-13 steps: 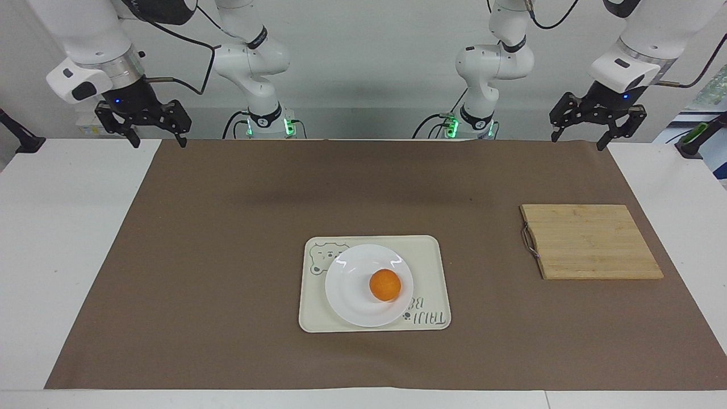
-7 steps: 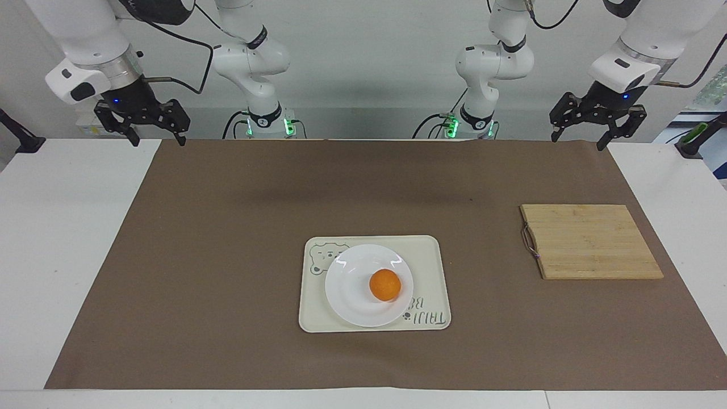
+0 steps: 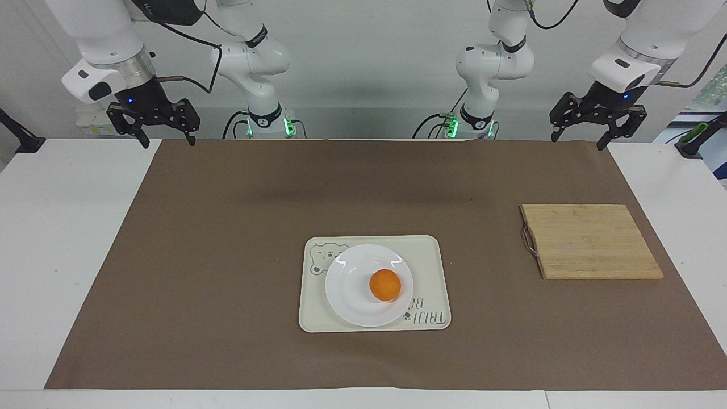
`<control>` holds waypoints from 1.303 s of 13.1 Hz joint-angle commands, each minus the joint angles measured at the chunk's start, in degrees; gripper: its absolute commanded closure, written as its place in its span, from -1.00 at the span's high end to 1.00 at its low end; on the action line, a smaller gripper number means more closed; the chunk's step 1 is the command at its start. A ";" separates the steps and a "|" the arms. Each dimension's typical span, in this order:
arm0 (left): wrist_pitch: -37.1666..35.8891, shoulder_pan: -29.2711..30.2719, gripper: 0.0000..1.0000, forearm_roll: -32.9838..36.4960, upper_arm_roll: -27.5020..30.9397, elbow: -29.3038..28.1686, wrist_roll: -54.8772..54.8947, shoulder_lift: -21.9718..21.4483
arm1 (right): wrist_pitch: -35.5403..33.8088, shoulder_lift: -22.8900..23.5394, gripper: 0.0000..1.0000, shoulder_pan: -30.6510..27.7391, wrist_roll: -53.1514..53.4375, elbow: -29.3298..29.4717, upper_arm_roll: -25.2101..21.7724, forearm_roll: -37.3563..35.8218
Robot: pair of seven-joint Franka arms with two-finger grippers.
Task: Place orange and plate with both arms
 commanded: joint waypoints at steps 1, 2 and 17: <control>-0.22 0.70 1.00 0.71 -0.60 -1.48 0.41 -1.42 | 1.35 -1.54 1.00 -1.05 -1.61 -2.00 0.98 0.26; -0.13 0.70 1.00 0.71 -0.60 -1.48 0.41 -1.42 | 1.35 -1.45 1.00 -1.05 -1.52 -2.00 0.98 0.26; -0.13 0.79 1.00 0.71 -0.60 -1.48 0.41 -1.42 | -0.14 -0.14 1.00 -2.55 1.29 0.11 3.62 -0.18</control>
